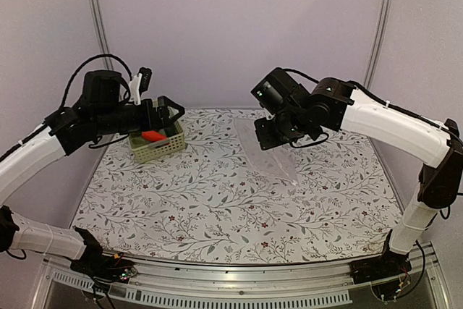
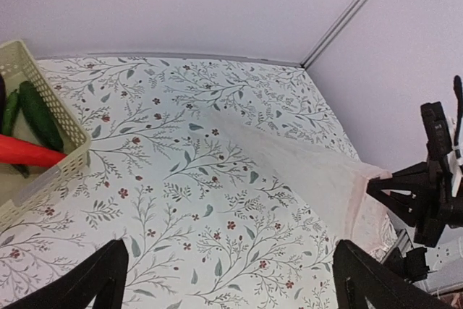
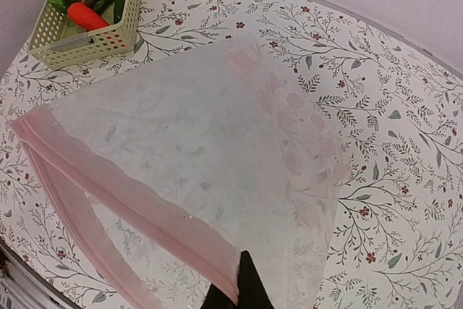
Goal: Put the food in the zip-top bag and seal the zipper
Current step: Pick up the fake vegetable from the bin.
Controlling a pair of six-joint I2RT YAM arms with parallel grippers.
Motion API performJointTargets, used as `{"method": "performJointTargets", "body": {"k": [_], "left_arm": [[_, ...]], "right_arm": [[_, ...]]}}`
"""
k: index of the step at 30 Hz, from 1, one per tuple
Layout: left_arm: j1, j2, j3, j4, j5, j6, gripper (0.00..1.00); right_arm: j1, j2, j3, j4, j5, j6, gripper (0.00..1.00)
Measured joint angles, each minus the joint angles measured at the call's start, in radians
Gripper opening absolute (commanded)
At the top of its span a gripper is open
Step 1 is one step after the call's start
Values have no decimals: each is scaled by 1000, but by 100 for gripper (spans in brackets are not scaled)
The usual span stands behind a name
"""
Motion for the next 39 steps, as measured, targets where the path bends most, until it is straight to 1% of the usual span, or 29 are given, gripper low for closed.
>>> {"method": "performJointTargets", "body": {"k": [2,6,10,14,16,19,28,33,36,39], "left_arm": [[68,10,25,-69,10,32,100],[251,80,79,-176,34,113,97],[407,214,138,-208,29,163,86],[487,356,187,-203,-3,166,82],[513,427,209,-184,-8,143,78],[539,512,214,-134,-9,77,76],[563,669,208,30,-73,-120,77],[563,784,210,60,-101,-160,77],[563,824,217,63,-105,-171,74],[563,853,240,66,-107,-175,67]], "right_arm": [[0,0,0,0,-6,-4,0],[0,0,0,0,-11,-17,0],[0,-3,0,0,-22,-20,0],[0,-9,0,0,-31,-21,0],[0,-10,0,1,-32,-21,0],[0,-10,0,2,-35,-21,0],[0,-11,0,24,-58,-22,0],[0,-11,0,31,-79,-27,0],[0,-11,-1,32,-84,-34,0],[0,-11,-1,37,-88,-40,0]]}}
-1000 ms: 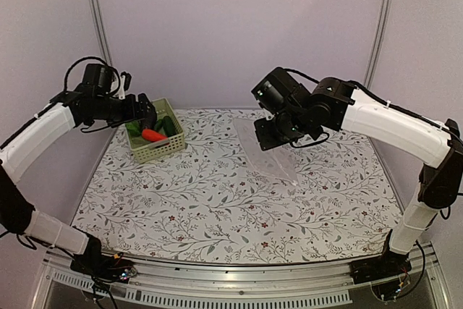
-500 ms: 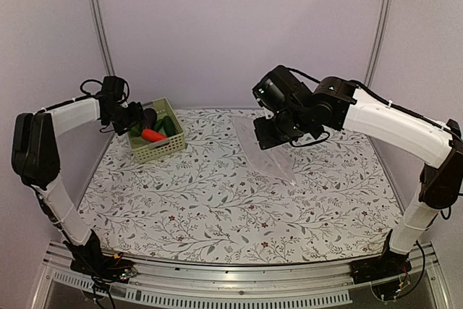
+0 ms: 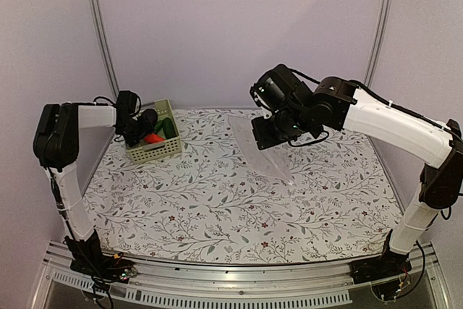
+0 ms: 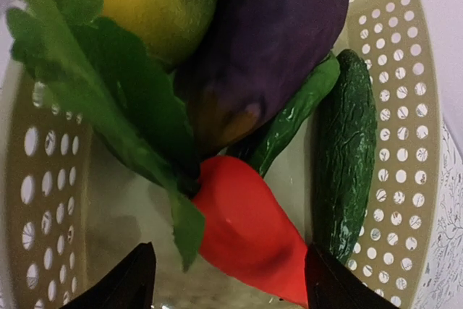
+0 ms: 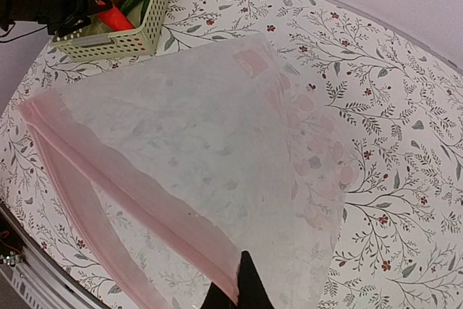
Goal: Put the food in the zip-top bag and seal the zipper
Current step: Pick up the fake vegetable from the bin.
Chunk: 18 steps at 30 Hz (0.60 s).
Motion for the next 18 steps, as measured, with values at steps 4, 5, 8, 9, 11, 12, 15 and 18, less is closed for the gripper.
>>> {"method": "performJointTargets", "body": {"k": [4,5,8,9,11,12,15,18], "left_arm": [[0,33,30,23,10,-13,64],[0,39,37,24,12,-15,63],[0,74,69,31,19,-25,60],[0,83,74,33,23,-30,58],[0,100,81,34,30,-39,57],[0,105,84,35,32,-43,56],[1,108,91,36,34,-51,50],[1,108,93,37,34,-56,43]], "right_arm": [[0,0,0,6,-11,-1,0],[0,0,0,7,-13,-1,0],[0,0,0,9,-19,-1,0],[0,0,0,9,-21,-1,0],[0,0,0,9,-22,-2,0],[0,0,0,9,-22,-2,0],[0,0,-3,9,-22,-2,0],[0,0,-7,9,-22,-2,0]]}}
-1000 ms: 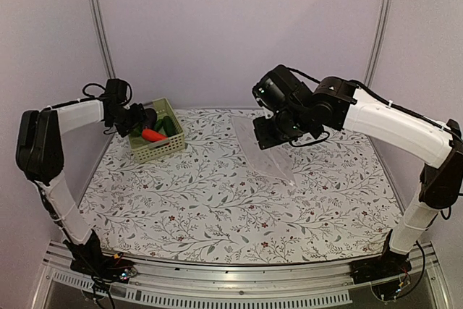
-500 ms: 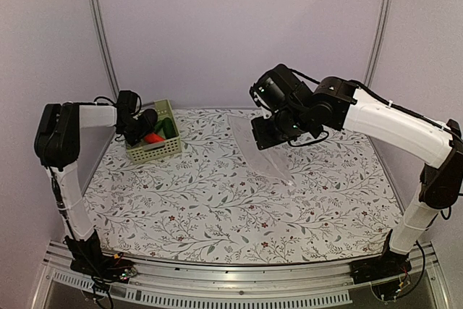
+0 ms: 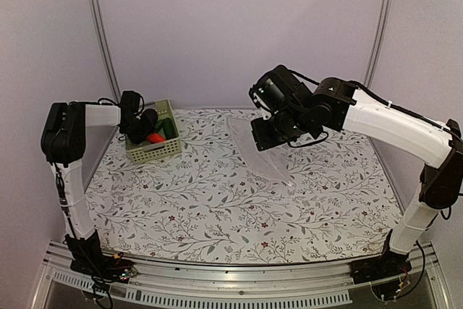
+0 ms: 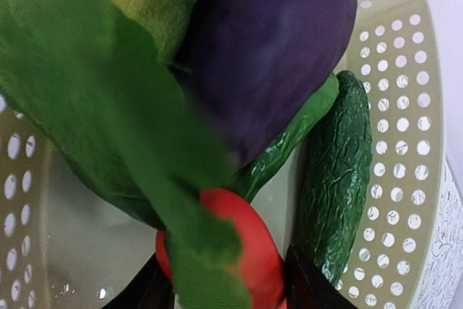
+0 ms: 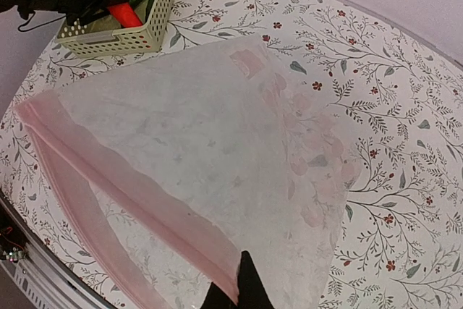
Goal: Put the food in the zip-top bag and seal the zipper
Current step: Pick up the fake vegetable from the bin.
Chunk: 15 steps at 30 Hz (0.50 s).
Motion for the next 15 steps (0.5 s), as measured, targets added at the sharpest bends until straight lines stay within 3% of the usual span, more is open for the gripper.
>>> {"method": "performJointTargets", "body": {"k": [7,15], "left_arm": [[0,-42,-41,21,-9,2,38],[-1,-304,-149,115,-23,25,38]], "right_arm": [[0,-6,0,0,0,-2,0],[0,-8,0,2,0,-6,0]]}}
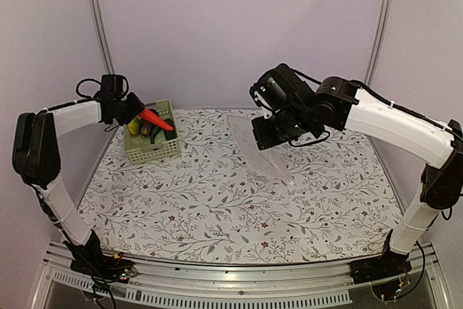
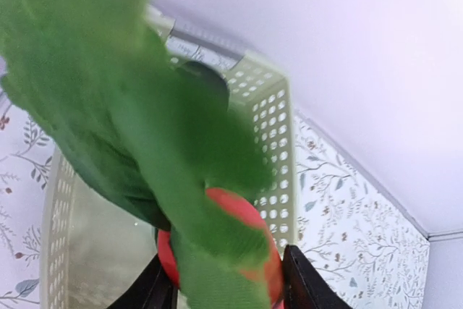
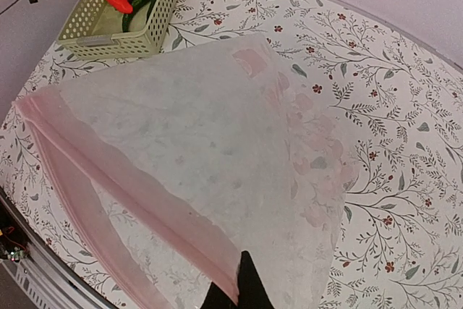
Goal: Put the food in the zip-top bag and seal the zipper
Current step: Pick up the fake vegetable from the bin, then place the fake vegetable in the zipper food storage bag.
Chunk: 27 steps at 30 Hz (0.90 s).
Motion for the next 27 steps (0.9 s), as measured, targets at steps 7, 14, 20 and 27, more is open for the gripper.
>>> {"method": "performJointTargets", "body": {"k": [7,14,20,27], "left_arm": [[-45,-293,-64,89,-3,50,36],[-216,-578,-168,141,4,93,36],[-388,-742,-237,198,81,140,36],[-642,-786,-229,262,150,254,36]], "right_arm": [[0,-6,0,6,-6,0,0],[0,-6,0,14,-15,-2,0],[0,-7,0,14,-31,-3,0],[-8,-7,15,14,-64,5,0]]}}
